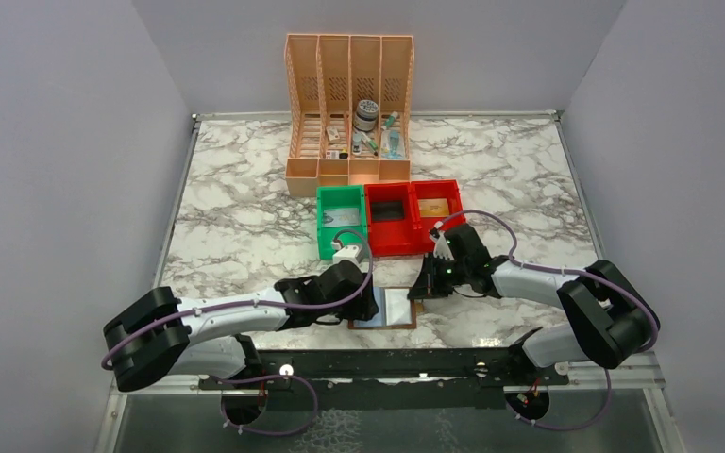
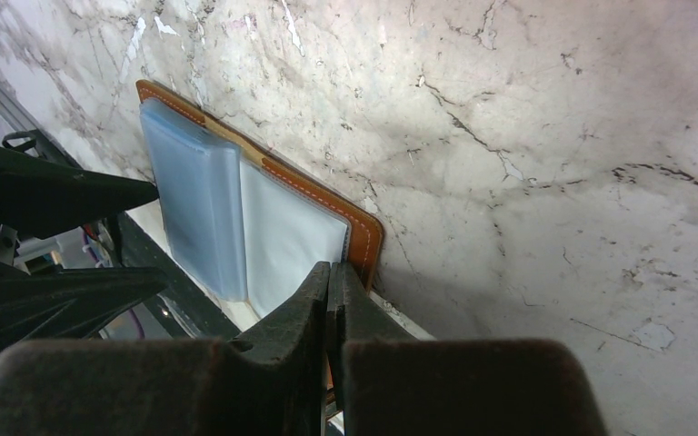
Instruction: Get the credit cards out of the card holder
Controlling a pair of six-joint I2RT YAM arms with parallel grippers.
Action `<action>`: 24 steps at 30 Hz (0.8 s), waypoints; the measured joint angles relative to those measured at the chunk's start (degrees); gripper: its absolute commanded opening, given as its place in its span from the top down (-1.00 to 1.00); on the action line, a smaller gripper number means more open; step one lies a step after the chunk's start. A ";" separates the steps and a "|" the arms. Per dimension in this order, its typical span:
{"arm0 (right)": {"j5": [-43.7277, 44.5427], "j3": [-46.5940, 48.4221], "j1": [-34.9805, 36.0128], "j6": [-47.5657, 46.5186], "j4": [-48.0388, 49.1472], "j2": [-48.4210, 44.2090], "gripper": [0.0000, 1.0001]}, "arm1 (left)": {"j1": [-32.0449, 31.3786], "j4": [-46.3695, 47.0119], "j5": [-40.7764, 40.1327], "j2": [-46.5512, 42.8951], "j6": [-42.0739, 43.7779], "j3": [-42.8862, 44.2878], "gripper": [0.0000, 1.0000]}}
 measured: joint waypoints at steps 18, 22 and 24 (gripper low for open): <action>-0.22 -0.07 0.00 0.04 0.20 0.02 0.92 | 0.00 6.32 1.36 3.04 -1.09 -0.26 -0.07; -0.44 -0.09 0.00 0.09 0.24 0.02 0.92 | 0.00 8.50 2.71 3.06 -1.18 -0.98 -0.07; -0.76 -0.15 0.00 0.26 0.39 0.02 0.92 | 0.00 10.51 3.69 3.41 -1.42 -1.62 -0.07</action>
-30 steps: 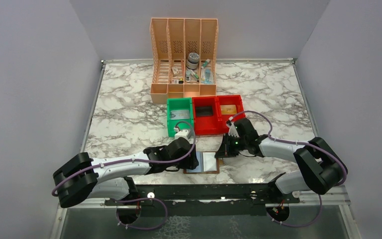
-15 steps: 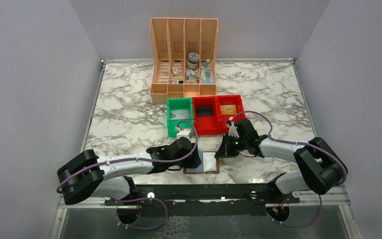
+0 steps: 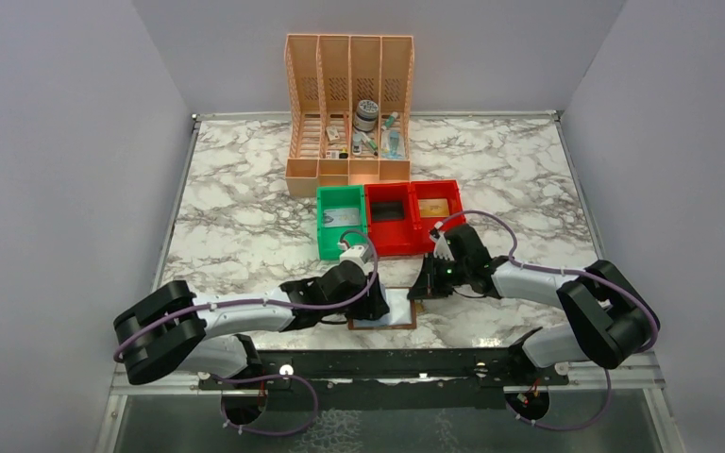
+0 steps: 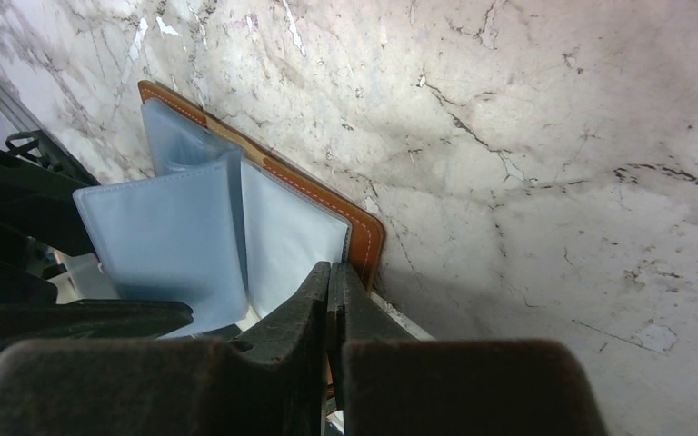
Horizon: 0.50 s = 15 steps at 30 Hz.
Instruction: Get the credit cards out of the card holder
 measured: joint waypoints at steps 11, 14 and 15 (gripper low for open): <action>-0.59 -1.05 0.00 1.79 1.95 -0.02 0.92 | 0.00 9.99 5.22 6.38 -1.20 0.92 -0.07; -0.59 -1.38 0.00 2.38 2.40 -0.17 0.92 | 0.00 11.06 6.01 7.06 -1.18 1.86 -0.07; -0.61 -1.49 0.00 2.60 2.47 -0.20 0.92 | 0.00 11.50 6.27 7.21 -1.20 2.01 -0.07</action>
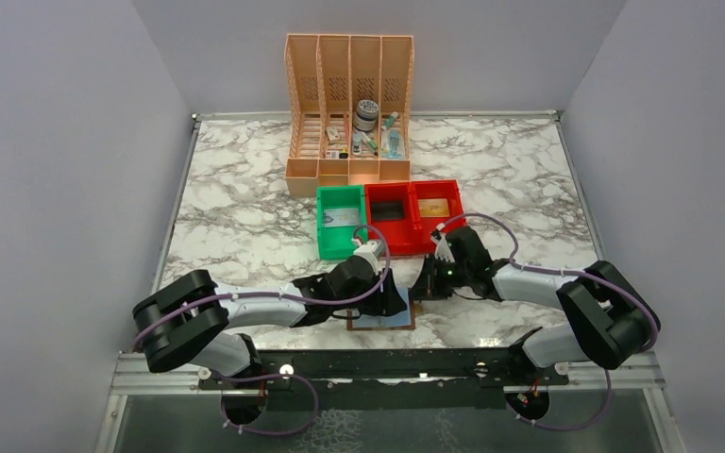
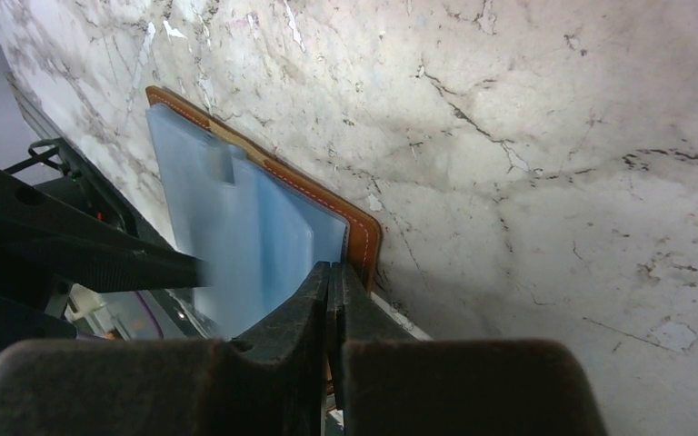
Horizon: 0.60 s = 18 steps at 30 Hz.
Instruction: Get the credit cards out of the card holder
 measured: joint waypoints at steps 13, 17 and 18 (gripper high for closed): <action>3.37 -1.18 0.07 2.58 -4.22 -6.93 0.82 | 0.00 2.67 0.61 0.11 -0.55 0.07 -0.06; 5.86 -0.76 0.04 2.56 -7.54 -14.12 0.81 | 0.00 2.80 0.61 0.07 -0.76 -0.09 -0.06; 5.90 -0.42 0.07 2.45 -8.11 -15.23 0.81 | 0.00 2.97 0.61 -0.09 -0.85 -0.37 -0.07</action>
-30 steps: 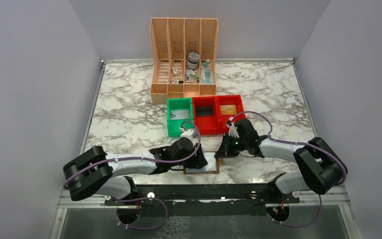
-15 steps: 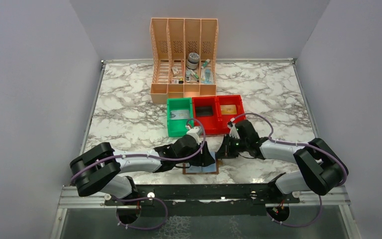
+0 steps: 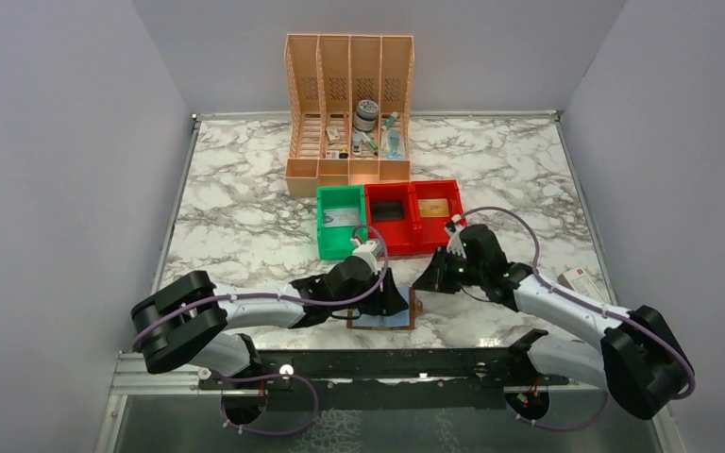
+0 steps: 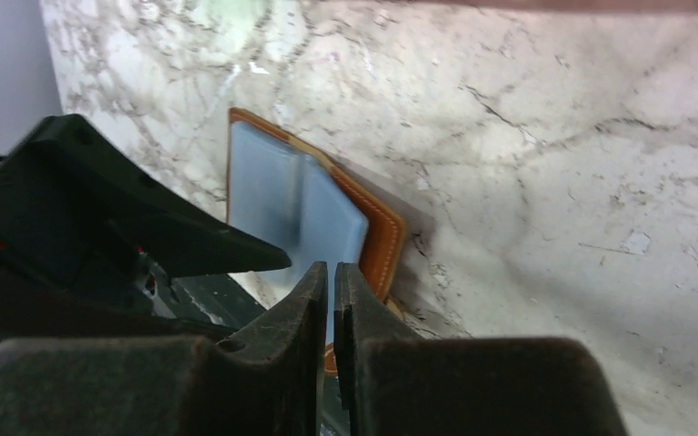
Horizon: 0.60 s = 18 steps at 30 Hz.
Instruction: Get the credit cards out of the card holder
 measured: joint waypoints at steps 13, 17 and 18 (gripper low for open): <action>-8.33 2.89 2.29 -3.08 1.42 1.73 0.45 | 0.00 -7.52 -5.81 -10.49 0.33 -2.45 -0.12; -5.07 4.70 6.34 -3.80 1.25 1.64 0.23 | 0.11 -17.31 -12.15 -17.92 1.22 -1.84 -0.30; -3.78 4.96 7.34 -3.80 1.14 1.64 0.19 | 0.44 -20.00 -13.77 -20.22 1.46 -1.81 -0.32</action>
